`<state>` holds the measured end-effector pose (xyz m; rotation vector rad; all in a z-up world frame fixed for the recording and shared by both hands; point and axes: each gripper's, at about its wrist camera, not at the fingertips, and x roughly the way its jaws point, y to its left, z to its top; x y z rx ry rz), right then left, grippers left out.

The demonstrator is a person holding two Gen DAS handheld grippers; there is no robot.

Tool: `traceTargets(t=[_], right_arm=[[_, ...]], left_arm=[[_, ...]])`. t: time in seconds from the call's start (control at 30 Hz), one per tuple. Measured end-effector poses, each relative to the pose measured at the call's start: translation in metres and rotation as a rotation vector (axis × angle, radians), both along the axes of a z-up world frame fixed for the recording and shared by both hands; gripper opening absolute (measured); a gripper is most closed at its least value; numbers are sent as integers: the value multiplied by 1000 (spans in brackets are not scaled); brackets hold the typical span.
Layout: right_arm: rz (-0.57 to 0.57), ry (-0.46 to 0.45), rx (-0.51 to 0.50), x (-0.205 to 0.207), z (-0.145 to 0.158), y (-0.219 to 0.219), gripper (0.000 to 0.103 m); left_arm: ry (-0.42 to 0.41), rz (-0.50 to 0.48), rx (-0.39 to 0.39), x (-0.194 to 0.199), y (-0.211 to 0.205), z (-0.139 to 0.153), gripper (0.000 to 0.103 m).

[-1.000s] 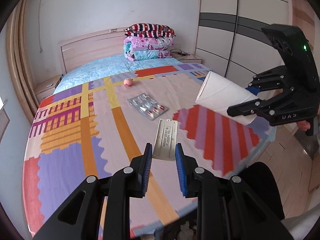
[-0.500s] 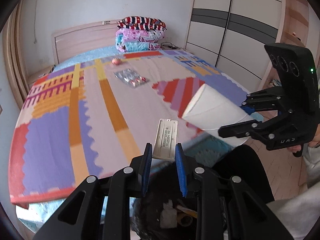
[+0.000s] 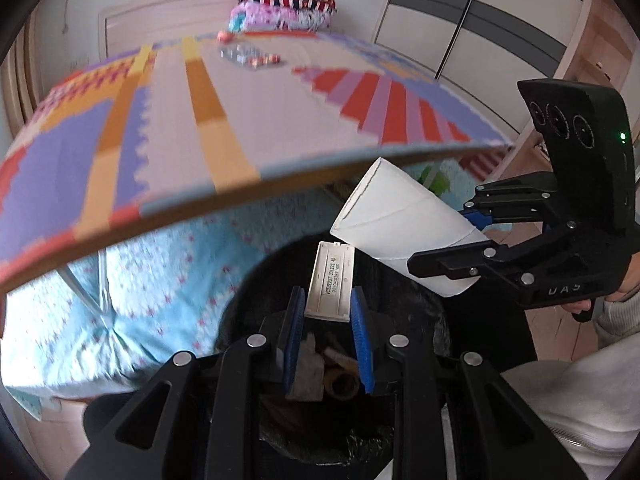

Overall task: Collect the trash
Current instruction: 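Lift the box with the left tool while the right tool carries the roll over the bin, then lower both tools into the trash bag and open them to drop the items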

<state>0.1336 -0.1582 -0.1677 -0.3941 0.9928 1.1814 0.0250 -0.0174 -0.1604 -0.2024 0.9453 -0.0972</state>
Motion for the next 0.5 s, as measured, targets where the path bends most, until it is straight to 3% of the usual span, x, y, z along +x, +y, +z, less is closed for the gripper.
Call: traceTargets(t=[0.33, 0.5], right_arm=[[-43, 22, -104, -5, -49, 5, 30], [-46, -40, -180, -16, -70, 15, 30]], left_arm=[[142, 22, -2, 4, -2, -57, 23], [208, 27, 34, 8, -5, -79, 23]])
